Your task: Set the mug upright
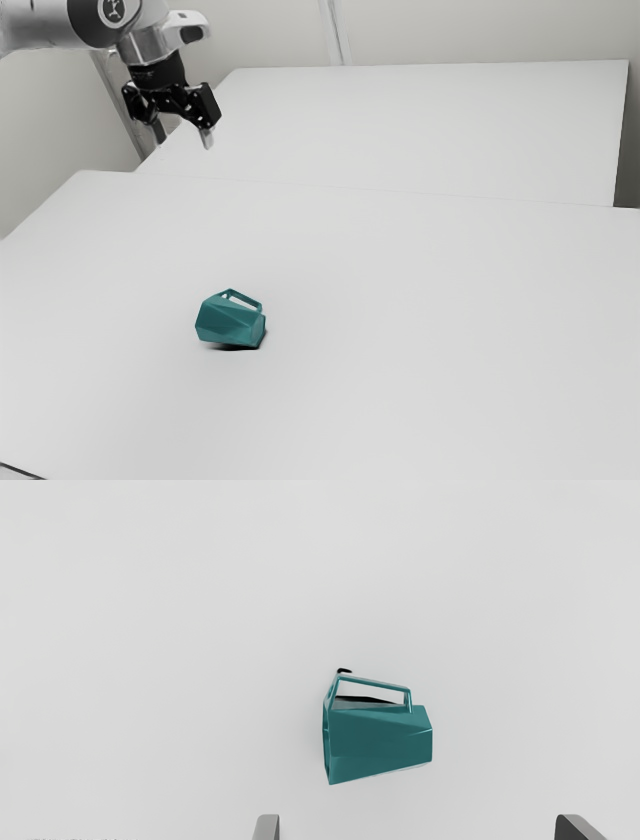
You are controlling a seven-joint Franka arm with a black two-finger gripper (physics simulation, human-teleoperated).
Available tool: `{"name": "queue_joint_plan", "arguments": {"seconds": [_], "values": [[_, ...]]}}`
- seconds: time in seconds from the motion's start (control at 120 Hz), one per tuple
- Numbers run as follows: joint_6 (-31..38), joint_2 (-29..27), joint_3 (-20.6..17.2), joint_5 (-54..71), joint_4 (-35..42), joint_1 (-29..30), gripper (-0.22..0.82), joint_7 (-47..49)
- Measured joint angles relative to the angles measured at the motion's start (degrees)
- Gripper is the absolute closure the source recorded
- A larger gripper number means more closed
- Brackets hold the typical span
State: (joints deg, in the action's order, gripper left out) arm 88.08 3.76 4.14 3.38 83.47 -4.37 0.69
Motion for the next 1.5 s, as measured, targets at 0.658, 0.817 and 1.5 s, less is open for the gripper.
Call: {"name": "queue_joint_plan", "arguments": {"seconds": [0.658,0.817,1.5], "values": [[13.0,-8.1,16.1,-16.8,22.3,-4.5,0.01,4.0],[19.6,-7.5,19.9,-25.2,28.5,-2.8,0.01,0.8],[23.6,-3.9,31.0,-42.9,46.5,1.2,0.01,-25.9]]}}
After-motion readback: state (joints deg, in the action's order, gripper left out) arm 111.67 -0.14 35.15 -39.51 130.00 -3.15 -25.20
